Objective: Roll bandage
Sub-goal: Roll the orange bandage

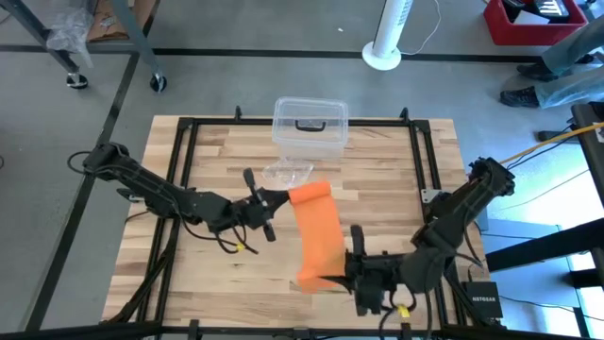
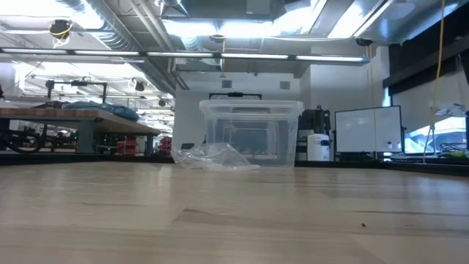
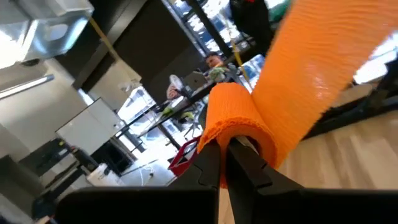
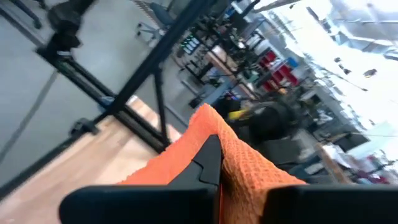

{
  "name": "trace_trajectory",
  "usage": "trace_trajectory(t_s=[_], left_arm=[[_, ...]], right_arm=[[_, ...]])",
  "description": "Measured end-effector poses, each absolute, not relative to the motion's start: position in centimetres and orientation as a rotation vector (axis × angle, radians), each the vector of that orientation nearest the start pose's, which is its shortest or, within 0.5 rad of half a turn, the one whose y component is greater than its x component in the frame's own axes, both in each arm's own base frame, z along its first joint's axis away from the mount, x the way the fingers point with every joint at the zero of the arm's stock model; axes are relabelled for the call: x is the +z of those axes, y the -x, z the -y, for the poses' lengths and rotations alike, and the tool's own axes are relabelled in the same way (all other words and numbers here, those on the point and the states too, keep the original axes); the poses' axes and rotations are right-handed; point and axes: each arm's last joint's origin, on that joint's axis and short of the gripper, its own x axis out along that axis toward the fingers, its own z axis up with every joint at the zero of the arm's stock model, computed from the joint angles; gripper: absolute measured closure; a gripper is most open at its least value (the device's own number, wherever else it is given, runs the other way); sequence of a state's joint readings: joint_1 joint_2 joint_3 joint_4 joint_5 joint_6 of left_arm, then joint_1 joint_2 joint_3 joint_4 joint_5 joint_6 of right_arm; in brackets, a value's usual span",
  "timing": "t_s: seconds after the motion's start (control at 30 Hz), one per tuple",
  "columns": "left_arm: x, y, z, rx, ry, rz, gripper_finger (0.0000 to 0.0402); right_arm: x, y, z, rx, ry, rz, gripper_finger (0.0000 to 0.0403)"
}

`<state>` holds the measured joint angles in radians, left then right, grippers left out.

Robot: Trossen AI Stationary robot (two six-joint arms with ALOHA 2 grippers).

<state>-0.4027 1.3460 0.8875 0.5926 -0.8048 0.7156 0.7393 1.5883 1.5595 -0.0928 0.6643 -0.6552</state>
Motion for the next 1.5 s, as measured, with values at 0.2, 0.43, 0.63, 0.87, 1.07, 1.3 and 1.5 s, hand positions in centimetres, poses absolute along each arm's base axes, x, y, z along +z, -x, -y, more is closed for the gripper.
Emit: trace_trajectory(t_s=[0.2,0.43,0.63,0.87,1.07,1.3,1.5], left_arm=[[30.2,-29.1,9.9,0.369,-0.730,-0.084,0.0399],[29.8,-29.5,10.4,0.216,-0.793,-0.039,0.0399],[29.8,-29.5,10.8,0.166,-0.802,-0.016,0.0399],[29.8,-29.5,11.2,0.056,-0.804,0.032,0.0399],[30.2,-29.1,12.0,0.037,-0.831,0.083,0.0399],[30.6,-28.8,12.7,0.034,-0.860,0.133,0.0399],[30.3,-29.0,12.2,0.067,-0.851,0.081,0.0399]], right_arm=[[42.4,-29.4,-20.3,-0.045,0.750,-0.096,0.0391],[45.9,-29.9,-17.1,-0.222,0.797,-0.143,0.0391],[47.6,-30.5,-13.0,-0.283,0.651,-0.226,0.0391],[46.0,-31.7,-7.9,-0.333,0.462,-0.387,0.0391],[43.8,-31.9,-3.9,-0.251,0.233,-0.584,0.0391],[39.6,-32.7,-1.8,-0.168,0.071,-0.736,0.0391],[35.4,-33.1,-0.8,-0.253,-0.049,-0.843,0.0390]])
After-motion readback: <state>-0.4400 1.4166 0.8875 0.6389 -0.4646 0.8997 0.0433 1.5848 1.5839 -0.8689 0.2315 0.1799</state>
